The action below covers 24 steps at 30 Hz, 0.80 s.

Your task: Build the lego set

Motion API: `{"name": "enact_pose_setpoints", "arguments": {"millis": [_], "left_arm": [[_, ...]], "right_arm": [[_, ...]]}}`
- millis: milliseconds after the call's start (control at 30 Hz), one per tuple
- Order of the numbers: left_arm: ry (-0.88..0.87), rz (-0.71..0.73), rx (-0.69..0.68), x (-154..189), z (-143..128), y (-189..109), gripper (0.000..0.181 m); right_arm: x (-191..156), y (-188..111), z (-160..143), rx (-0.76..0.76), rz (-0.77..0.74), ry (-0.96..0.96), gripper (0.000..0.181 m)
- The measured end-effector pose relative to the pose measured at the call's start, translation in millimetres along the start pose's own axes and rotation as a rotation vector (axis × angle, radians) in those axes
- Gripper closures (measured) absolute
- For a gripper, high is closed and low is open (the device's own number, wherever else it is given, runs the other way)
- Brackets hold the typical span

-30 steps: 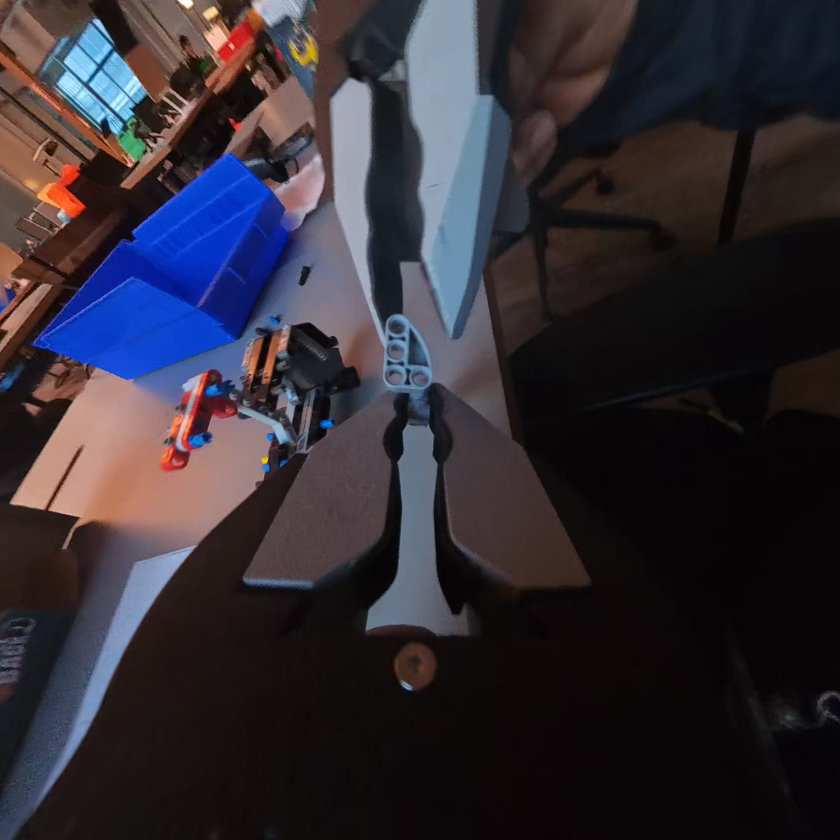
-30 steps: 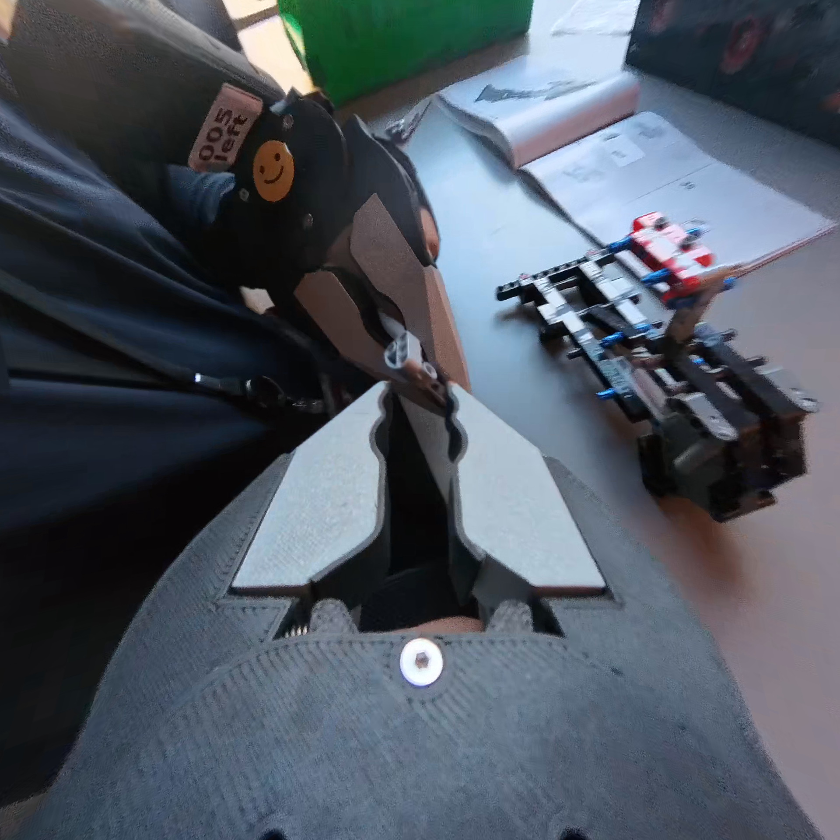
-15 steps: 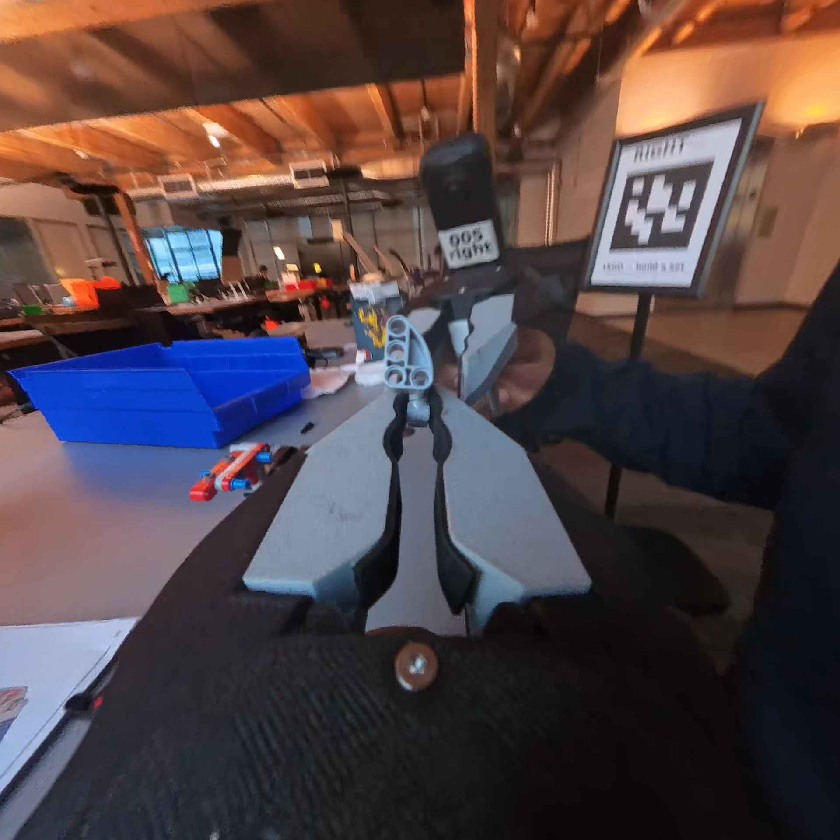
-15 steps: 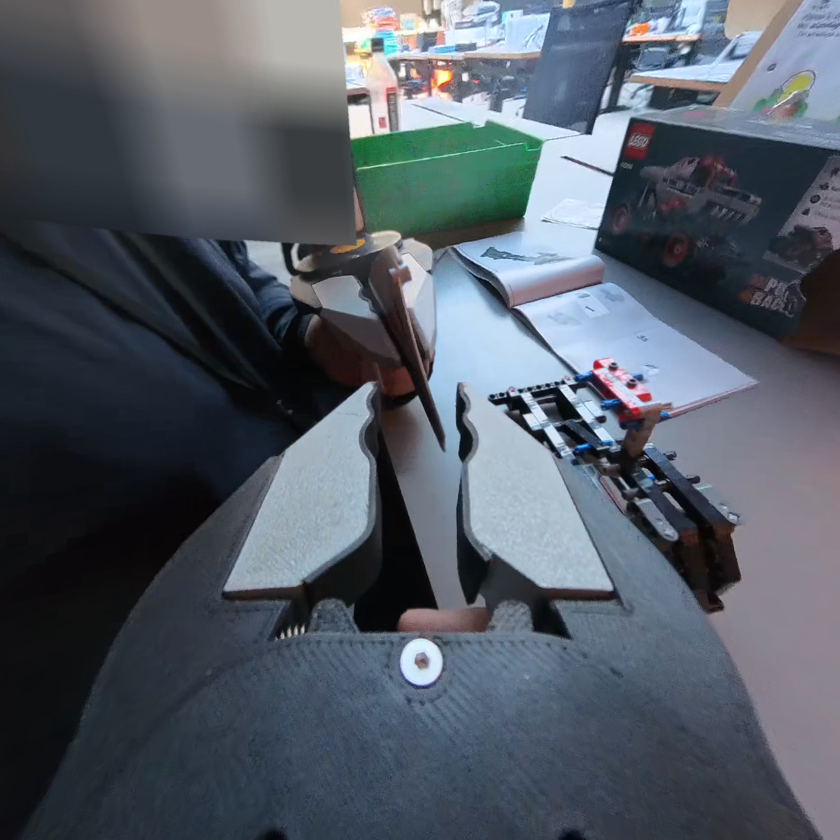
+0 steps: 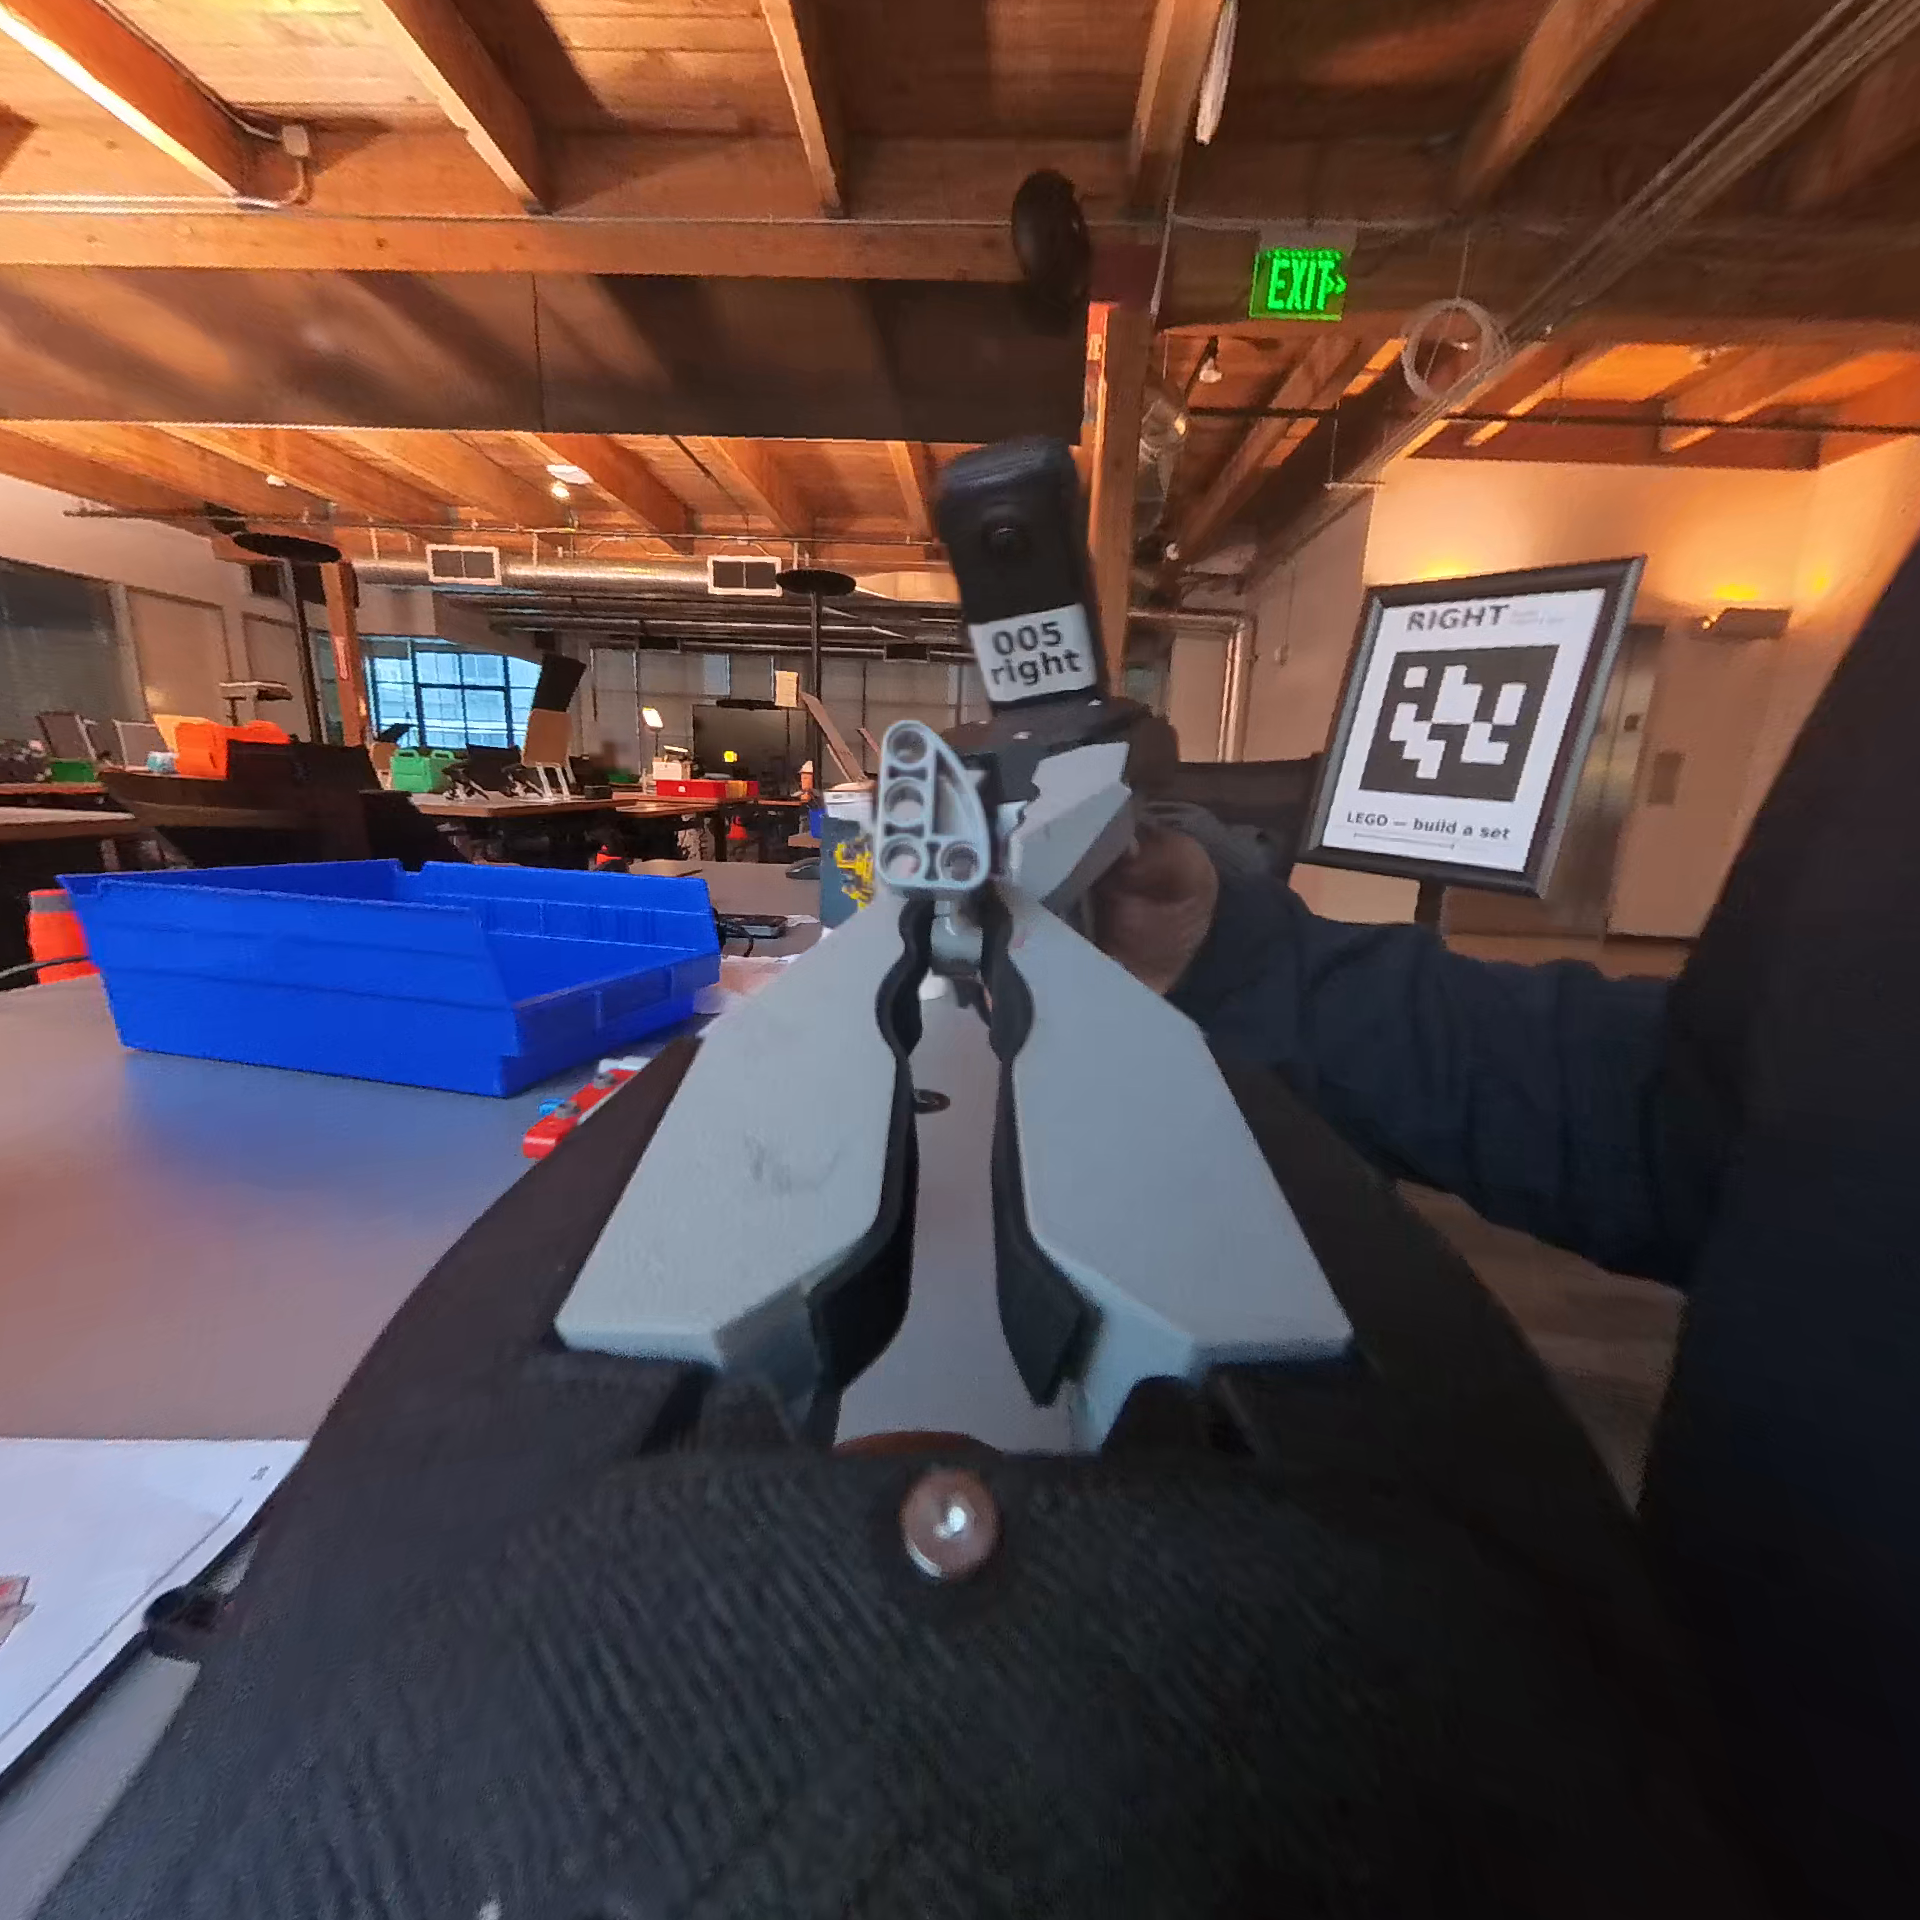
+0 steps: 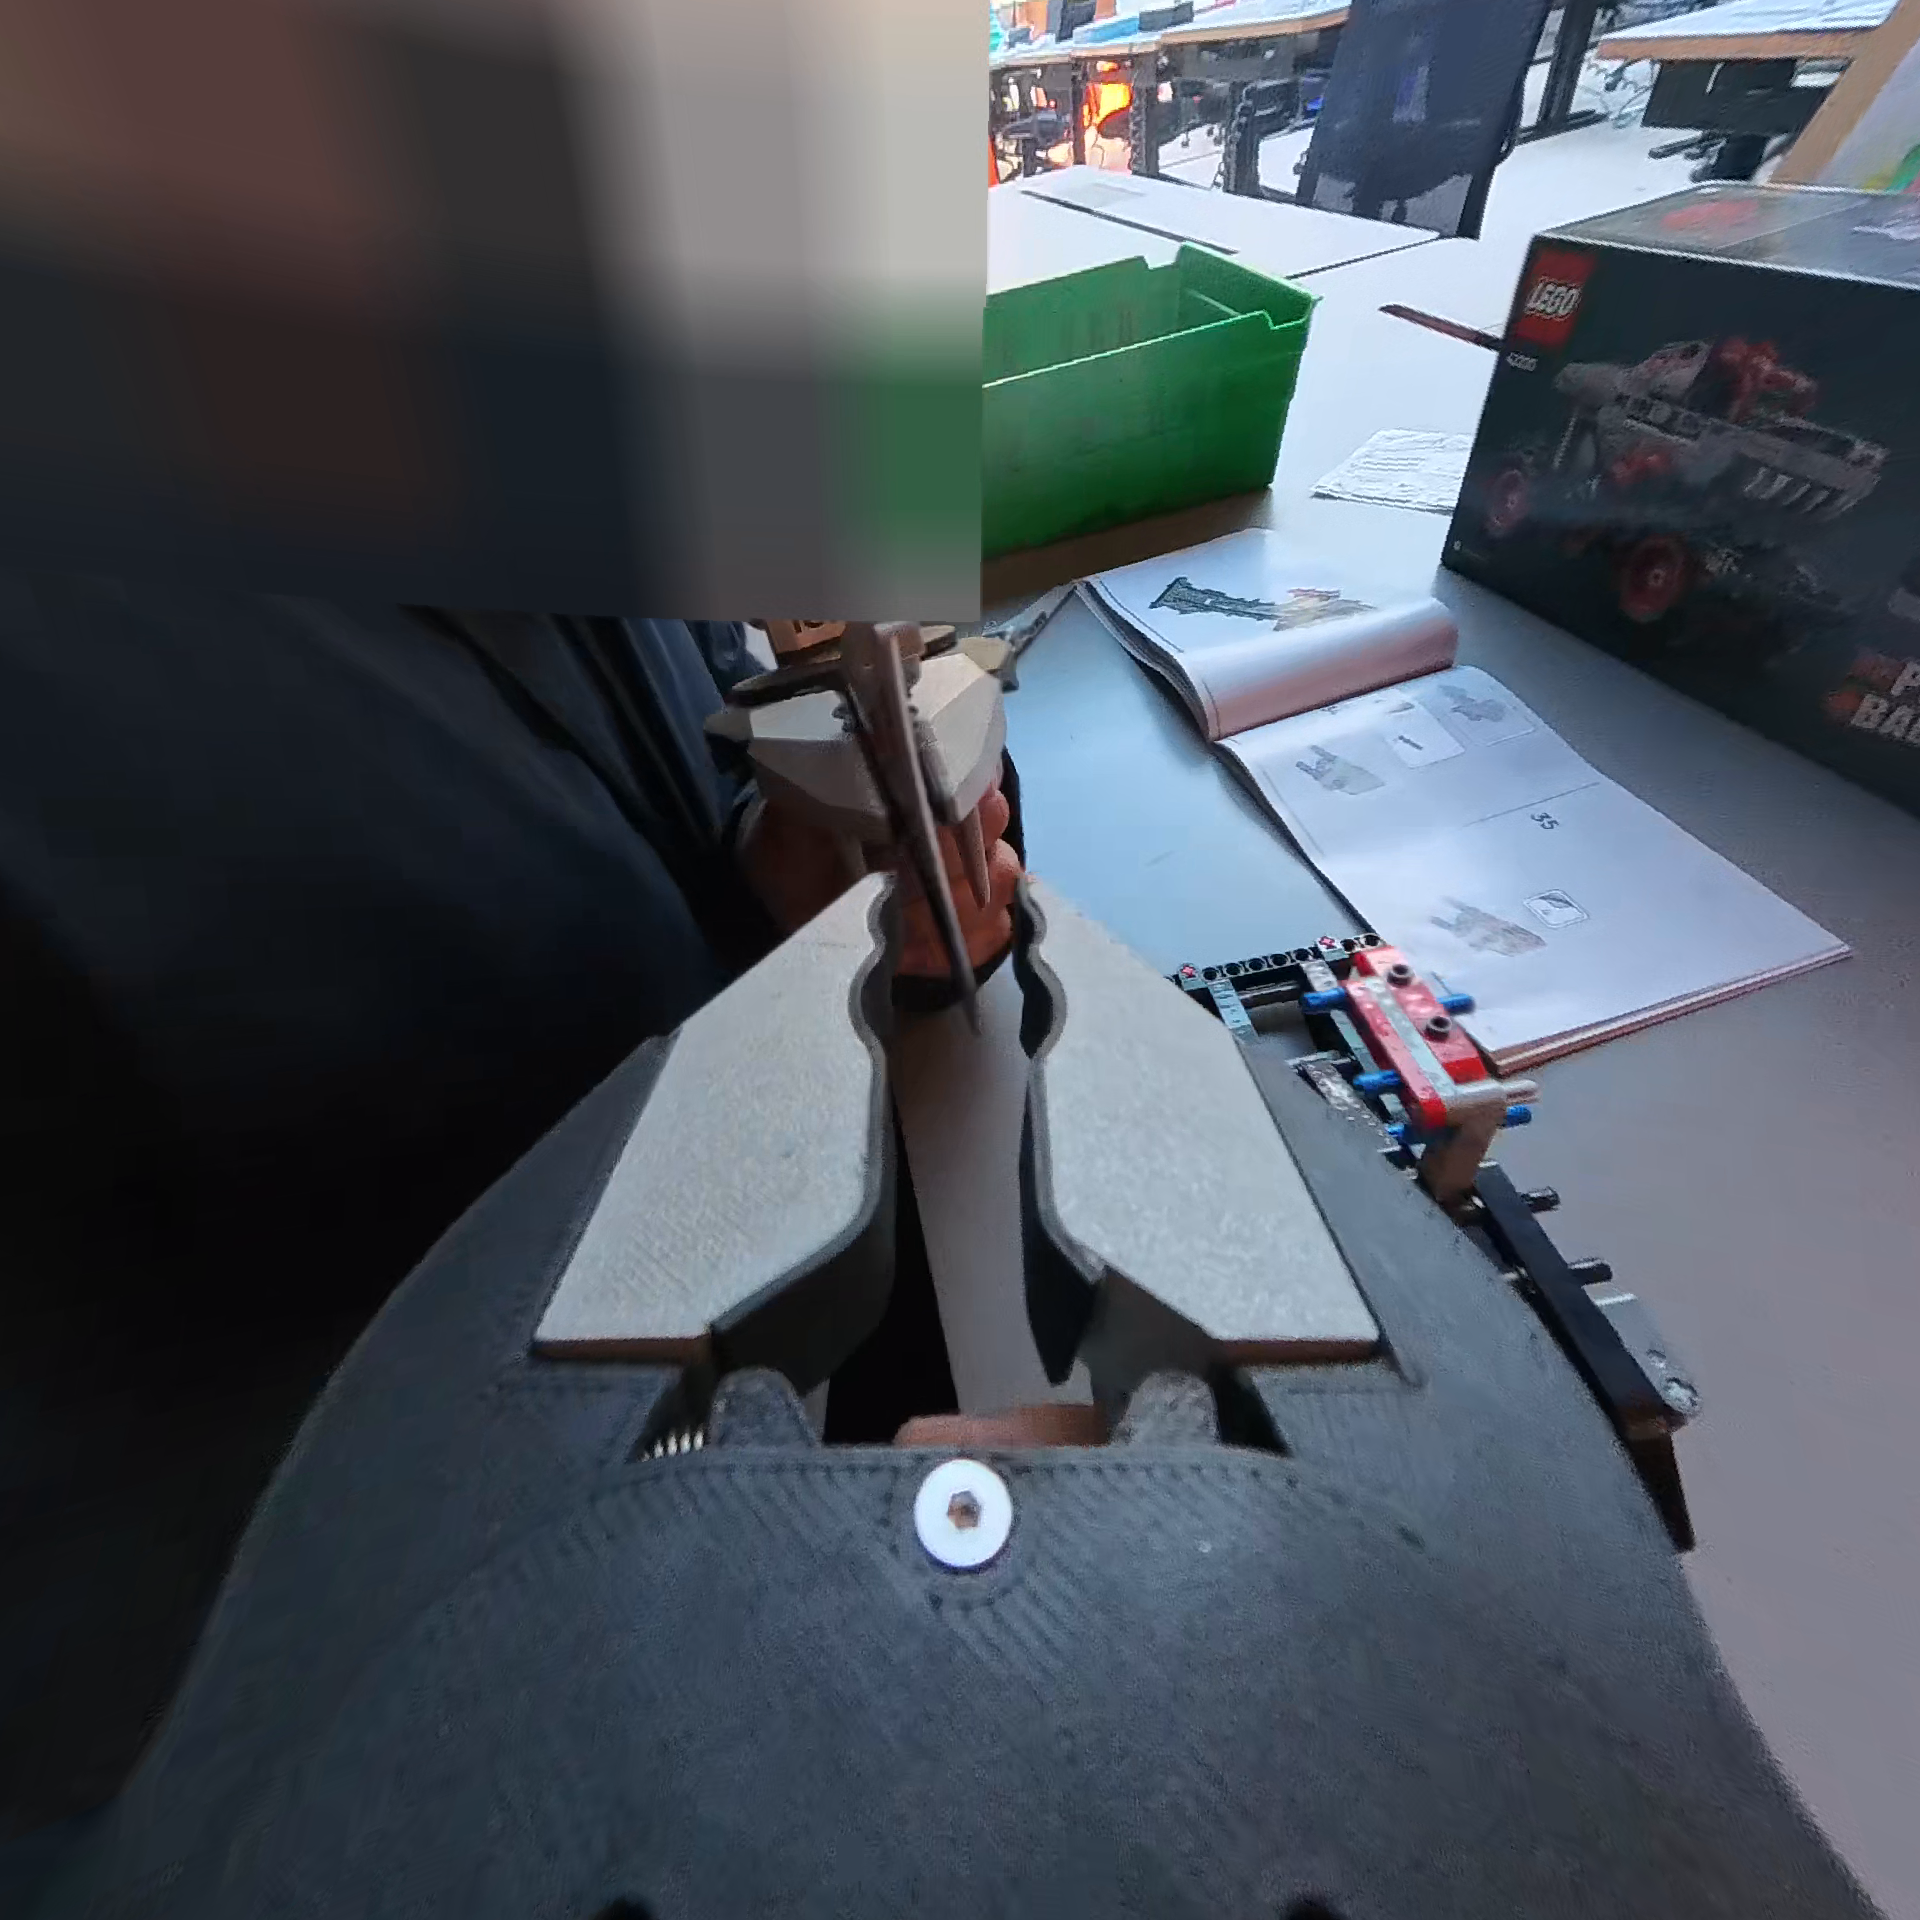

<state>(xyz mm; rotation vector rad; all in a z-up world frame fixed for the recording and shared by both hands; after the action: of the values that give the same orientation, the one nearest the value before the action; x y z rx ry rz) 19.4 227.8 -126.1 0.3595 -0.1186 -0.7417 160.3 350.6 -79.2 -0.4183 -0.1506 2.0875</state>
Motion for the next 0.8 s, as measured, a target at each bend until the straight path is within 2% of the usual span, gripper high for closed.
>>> {"name": "enact_pose_setpoints", "arguments": {"millis": [133,200,300,400,467,633,700,800], "left_arm": [[-0.111,-0.004,0.019,-10,-2,0,0.176],[-0.201,-0.054,0.037,-14,-3,3,0.176],[-0.331,-0.111,0.016,-20,-8,8,0.176],[-0.448,-0.159,-0.003,-23,-16,10,0.176],[-0.439,-0.159,-0.016,-20,-19,11,0.176],[-0.320,-0.140,-0.098,-11,-16,16,0.176],[-0.306,-0.147,-0.112,-8,-17,18,0.175],[-0.291,-0.156,-0.123,-6,-16,19,0.175]], "right_arm": [[0,-4,-1,0.013,-0.069,-0.025,0.172],[0,-8,-3,0.002,-0.090,-0.021,0.177],[1,-11,-4,-0.022,-0.126,0.019,0.168],[-2,-12,-10,-0.039,-0.107,0.041,0.172],[-3,-13,-15,-0.054,-0.096,0.035,0.178],[-4,-19,-17,-0.029,-0.043,0.045,0.169],[-4,-20,-15,-0.029,-0.033,0.042,0.180],[-4,-19,-16,-0.067,-0.015,0.021,0.180]]}}
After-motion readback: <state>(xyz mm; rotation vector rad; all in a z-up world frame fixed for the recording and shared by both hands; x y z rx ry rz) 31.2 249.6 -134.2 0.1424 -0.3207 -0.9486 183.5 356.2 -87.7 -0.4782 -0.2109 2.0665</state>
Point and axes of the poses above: each gripper's, where its closed fingertips meet, y out along the fingers, z out of its top, x = y × z across the jaws, the point moved 10 cm from there along -y, back along the fingers, and after that the axes turned 4 degrees about y, right-handed, at the moved point
